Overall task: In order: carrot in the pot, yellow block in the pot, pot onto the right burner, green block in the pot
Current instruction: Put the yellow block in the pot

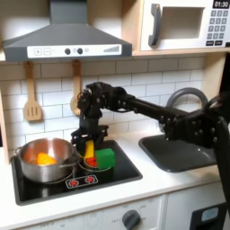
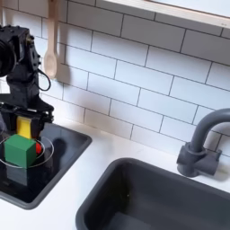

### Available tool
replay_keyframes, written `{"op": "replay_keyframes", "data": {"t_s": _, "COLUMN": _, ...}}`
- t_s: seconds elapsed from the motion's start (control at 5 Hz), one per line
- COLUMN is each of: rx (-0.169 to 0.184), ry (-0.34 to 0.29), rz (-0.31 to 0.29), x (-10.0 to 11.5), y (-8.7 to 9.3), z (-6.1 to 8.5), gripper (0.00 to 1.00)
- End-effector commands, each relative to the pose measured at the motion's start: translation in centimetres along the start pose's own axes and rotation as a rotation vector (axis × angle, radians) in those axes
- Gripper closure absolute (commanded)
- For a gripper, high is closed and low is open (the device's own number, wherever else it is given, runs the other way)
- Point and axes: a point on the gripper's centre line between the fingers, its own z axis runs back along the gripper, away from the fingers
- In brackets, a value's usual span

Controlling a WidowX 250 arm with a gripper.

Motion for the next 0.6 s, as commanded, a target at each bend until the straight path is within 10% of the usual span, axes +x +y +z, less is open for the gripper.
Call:
{"op": "replay_keyframes", "data": {"t_s": 0.0, "rx": -0.032, "ry": 0.006, "rz": -0.027, "x": -1.1, "y": -0.7, "z": 0.2, "gripper": 1.00}}
{"op": "replay_keyframes", "data": {"t_s": 0.4, "rx": -0.067, "ry": -0.040, "rz": -0.019, "x": -0.9, "y": -0.9, "z": 2.4, "gripper": 1.00}}
